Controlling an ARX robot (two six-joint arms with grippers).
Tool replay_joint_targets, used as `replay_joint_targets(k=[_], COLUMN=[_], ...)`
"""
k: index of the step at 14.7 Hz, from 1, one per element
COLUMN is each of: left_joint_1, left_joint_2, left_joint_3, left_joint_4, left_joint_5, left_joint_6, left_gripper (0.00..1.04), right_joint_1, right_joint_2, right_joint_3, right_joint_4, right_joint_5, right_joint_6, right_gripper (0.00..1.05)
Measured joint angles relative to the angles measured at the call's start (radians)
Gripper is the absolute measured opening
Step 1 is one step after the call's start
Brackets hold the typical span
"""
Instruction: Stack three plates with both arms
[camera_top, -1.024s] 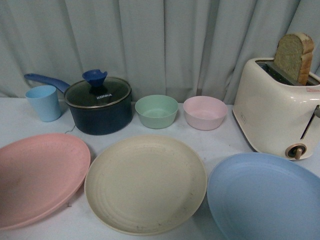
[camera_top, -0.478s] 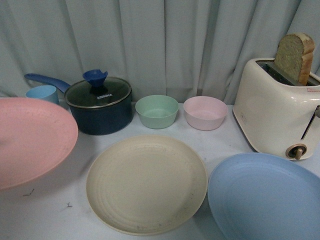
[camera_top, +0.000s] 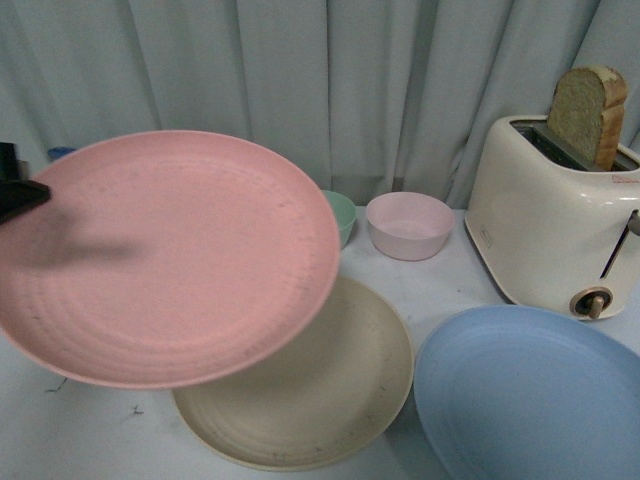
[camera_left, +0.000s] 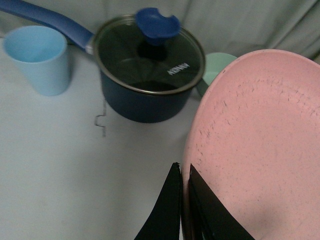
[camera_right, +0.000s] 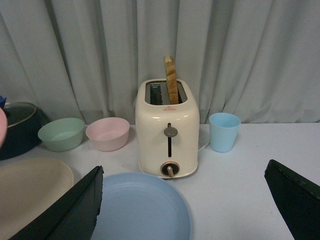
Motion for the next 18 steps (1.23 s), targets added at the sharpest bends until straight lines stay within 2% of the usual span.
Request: replay_joint_targets(k=[3,6,9,17,18], left_joint_1=[-0.171,-0.240,-0.238,-0.203,-0.204], left_joint_2=[0.130,0.240,0.332,0.440,0.441], left_joint_3=[0.004,0.025,0.056,0.068,0.069], left_joint_4=[0.062,0.119,0.161,0.202,0.202], left_joint_5=[-0.068,-0.121,-0.164,-0.208,-0.206], left_joint_6=[-0.040,-0.086,-0.119,-0.140,-0.145], left_gripper=[0.03,0.03,0.03,0.03,0.09], right_joint_1=[0.000,0.000,0.000,0.000,0.000], right_joint_2=[0.000,0.000,0.000,0.000,0.000], right_joint_3=[0.000,0.000,0.000,0.000,0.000], right_joint_4=[0.000,0.000,0.000,0.000,0.000], right_joint_5=[0.000,0.000,0.000,0.000,0.000], right_joint_6=[0.000,0.000,0.000,0.000,0.000], right_gripper=[0.98,0.98,0.98,0.98,0.98])
